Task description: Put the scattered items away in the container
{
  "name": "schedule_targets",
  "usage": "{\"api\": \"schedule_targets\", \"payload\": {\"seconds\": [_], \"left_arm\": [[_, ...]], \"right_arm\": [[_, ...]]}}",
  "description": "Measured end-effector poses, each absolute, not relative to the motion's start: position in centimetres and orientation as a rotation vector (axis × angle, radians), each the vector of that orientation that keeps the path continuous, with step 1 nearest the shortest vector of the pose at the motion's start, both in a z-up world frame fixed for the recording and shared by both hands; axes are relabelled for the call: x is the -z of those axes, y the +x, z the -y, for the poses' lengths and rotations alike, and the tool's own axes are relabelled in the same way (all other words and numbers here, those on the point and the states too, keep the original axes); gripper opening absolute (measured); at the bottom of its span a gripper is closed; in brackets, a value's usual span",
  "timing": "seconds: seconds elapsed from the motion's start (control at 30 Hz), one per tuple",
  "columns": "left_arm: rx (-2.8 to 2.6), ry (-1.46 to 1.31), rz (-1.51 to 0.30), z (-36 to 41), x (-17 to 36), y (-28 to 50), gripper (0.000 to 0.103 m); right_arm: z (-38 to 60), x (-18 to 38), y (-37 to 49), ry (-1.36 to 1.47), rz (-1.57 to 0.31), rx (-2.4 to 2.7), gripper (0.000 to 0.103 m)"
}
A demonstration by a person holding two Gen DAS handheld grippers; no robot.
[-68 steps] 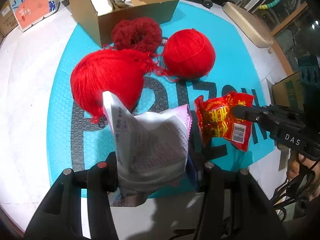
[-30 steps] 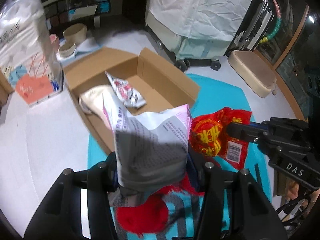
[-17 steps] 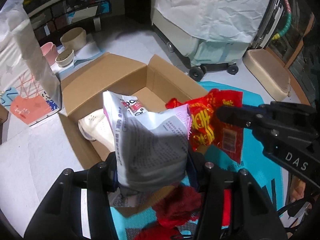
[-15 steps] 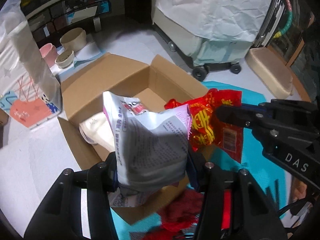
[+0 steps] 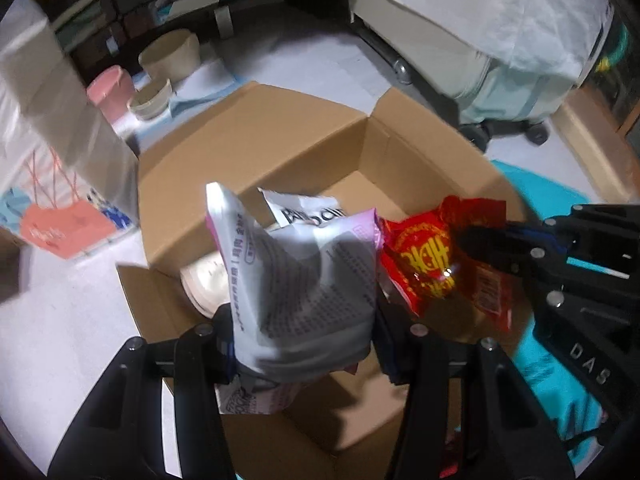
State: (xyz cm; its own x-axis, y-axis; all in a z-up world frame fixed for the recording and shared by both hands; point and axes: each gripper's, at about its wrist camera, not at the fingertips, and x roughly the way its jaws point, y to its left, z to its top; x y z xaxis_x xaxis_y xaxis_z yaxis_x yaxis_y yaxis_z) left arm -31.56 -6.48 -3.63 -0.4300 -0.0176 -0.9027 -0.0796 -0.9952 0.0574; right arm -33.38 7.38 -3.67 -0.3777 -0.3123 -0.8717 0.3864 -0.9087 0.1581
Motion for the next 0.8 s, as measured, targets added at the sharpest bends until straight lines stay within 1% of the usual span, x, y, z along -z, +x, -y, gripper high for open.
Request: {"api": "schedule_targets", "payload": {"seconds": [0.07, 0.17, 0.2, 0.3, 0.37, 0.5, 0.57, 0.6, 0.63, 0.67, 0.7, 0.77, 0.8], "left_arm": [[-2.613, -1.67, -0.184, 6.1, 4.2, -32.1, 0.05], [-2.55, -1.702, -0.101, 6.0, 4.8, -32.6, 0.052], [-2.543, -1.707, -0.092, 5.9, 4.9, -32.6, 0.052], [-2.541, -1.705, -0.086, 5.5, 5.1, -32.6, 0.056], [-2.569, -1.664, -0.118, 4.9, 4.5, -32.1, 0.062], [-2.541, -1.673, -0.147, 4.4, 4.0, -32.0, 0.068], [-2.557, -1.664, -0.177, 4.2, 3.4, -31.8, 0.077], [-2.569, -1.654, -0.184, 4.3, 3.1, -31.5, 0.08], [-2.584, -1.646, -0.192, 4.3, 2.7, -31.3, 0.086], [-2.595, -1.641, -0.196, 4.3, 2.3, -31.0, 0.09], [-2.601, -1.63, -0.188, 4.4, 1.9, -30.6, 0.09], [-2.609, -1.616, -0.172, 4.5, 1.2, -30.1, 0.092], [-2.615, -1.604, -0.155, 4.5, 0.6, -29.7, 0.092]], "right_arm": [[-7.2, 4.6, -34.0, 1.466, -0.109, 2.3, 0.004], [-7.1, 6.0, -34.4, 1.516, -0.066, 2.293, 0.005], [-7.2, 6.3, -34.3, 1.527, -0.067, 2.298, 0.006], [-7.6, 6.9, -33.9, 1.549, -0.073, 2.333, 0.008], [-8.2, 6.6, -33.6, 1.513, -0.059, 2.375, 0.008], [-9.0, 6.1, -33.5, 1.525, -0.057, 2.411, 0.011], [-9.4, 5.9, -33.3, 1.528, -0.039, 2.403, 0.013], [-9.6, 5.8, -33.2, 1.525, -0.036, 2.407, 0.017], [-9.9, 5.6, -32.9, 1.525, -0.034, 2.417, 0.019], [-10.0, 5.4, -32.8, 1.517, -0.021, 2.415, 0.019], [-10.3, 5.1, -32.5, 1.503, -0.003, 2.408, 0.02], [-10.7, 4.4, -31.7, 1.48, 0.002, 2.415, 0.027], [-10.8, 4.0, -31.4, 1.471, -0.011, 2.428, 0.034]]}}
